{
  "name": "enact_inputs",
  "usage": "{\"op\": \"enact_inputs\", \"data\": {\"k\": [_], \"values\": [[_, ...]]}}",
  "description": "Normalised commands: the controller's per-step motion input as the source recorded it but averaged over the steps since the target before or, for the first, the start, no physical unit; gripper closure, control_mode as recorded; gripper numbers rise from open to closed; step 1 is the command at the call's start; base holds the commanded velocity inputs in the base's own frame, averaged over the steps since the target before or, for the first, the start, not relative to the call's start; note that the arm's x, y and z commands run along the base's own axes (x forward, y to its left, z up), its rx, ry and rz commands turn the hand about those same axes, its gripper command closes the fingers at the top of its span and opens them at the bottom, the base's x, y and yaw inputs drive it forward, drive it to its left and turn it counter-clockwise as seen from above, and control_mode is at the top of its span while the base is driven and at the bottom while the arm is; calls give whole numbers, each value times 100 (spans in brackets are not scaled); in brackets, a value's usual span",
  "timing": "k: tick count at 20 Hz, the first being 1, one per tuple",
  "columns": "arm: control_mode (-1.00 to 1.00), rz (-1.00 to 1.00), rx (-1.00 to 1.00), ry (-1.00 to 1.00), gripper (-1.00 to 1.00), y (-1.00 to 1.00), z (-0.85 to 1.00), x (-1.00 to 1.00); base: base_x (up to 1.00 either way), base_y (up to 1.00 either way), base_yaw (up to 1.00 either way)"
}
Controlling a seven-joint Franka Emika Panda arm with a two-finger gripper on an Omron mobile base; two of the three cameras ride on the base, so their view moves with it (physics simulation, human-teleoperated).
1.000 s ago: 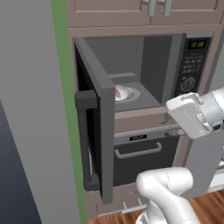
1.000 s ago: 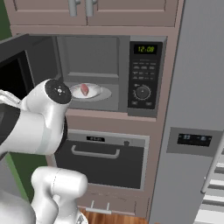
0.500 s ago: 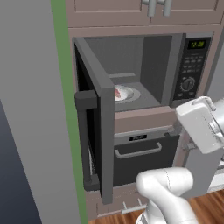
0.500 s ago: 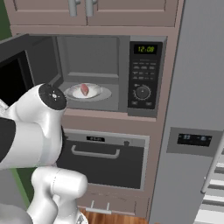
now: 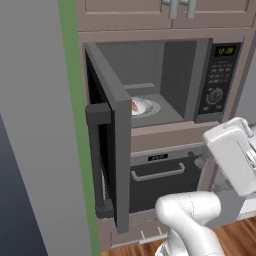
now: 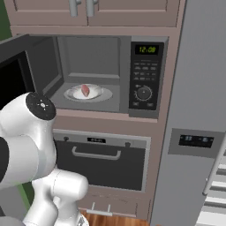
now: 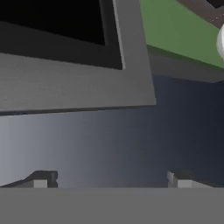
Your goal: Transport the steak from the fridge to the microwave and turn on the microwave.
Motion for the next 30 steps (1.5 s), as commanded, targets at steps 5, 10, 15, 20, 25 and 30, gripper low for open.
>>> {"op": "enact_inputs", "data": {"k": [5,10,15,20,25,30], "values": [[-100,0,0,23,-100,26,0,-32,0,0,0],[-100,0,0,6,-100,33,-5,-28,0,0,0],[-100,0,0,0,-100,31,-6,-37,0,0,0],[-100,-10,-4,2,-100,55,-11,-3,0,0,0],[-100,-22,-3,7,-100,60,-9,9,0,0,0],[-100,-26,0,9,-100,55,-12,2,0,0,0]]}}
